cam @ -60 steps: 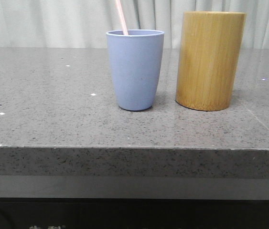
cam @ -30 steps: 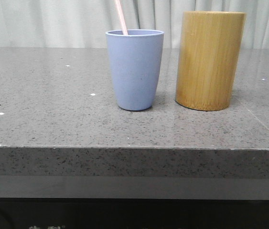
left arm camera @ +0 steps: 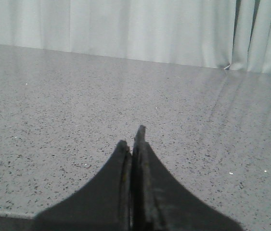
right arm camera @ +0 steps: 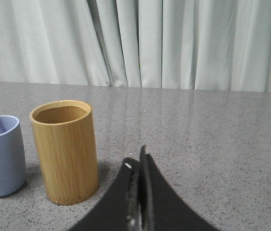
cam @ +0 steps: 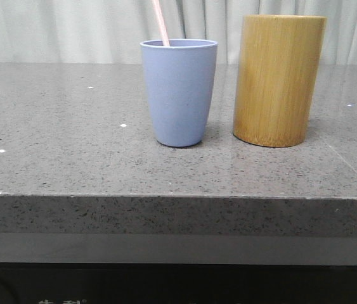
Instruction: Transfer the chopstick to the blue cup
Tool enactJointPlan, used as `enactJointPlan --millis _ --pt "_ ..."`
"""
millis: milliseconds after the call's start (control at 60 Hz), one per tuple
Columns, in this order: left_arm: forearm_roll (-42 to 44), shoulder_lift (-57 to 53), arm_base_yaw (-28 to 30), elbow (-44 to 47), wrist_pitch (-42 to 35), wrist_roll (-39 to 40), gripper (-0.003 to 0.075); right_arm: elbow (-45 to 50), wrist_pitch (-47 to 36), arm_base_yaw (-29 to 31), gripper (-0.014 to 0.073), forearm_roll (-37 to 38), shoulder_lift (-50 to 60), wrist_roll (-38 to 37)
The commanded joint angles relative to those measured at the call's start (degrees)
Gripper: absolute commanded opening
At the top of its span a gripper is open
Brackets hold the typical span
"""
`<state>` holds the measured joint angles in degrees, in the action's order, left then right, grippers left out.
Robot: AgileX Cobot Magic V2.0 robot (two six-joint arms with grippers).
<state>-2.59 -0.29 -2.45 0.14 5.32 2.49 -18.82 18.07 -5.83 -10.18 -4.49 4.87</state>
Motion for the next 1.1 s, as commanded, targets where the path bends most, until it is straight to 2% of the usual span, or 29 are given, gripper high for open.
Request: enactJointPlan --millis 0,317,450,600,800,1083 --pt "-0.59 -1.31 0.23 0.33 -4.85 0.42 -0.0019 -1.38 -5.07 0.40 -0.0122 -0.25 -0.70 0.33" --pt "-0.59 -1.31 0.23 0.33 -4.85 0.42 -0.0019 -0.26 -5.19 0.40 -0.0122 1.28 -0.70 0.33" --pt "-0.59 -1.31 0.23 0.33 -4.85 0.42 -0.0019 4.86 -11.26 1.42 -0.0122 6.12 0.11 -3.46" --pt "-0.59 -1.31 0.23 0.33 -4.85 0.42 -0.0019 11.81 -15.29 3.30 -0.0122 6.37 2.49 -3.95" --pt "-0.59 -1.31 0.23 0.33 -4.85 0.42 -0.0019 20.11 -15.54 4.14 -0.0122 6.33 6.36 -3.90" --pt "-0.59 -1.31 0.23 0.33 -4.85 0.42 -0.0019 20.15 -14.10 4.14 -0.0122 6.33 6.30 -3.90"
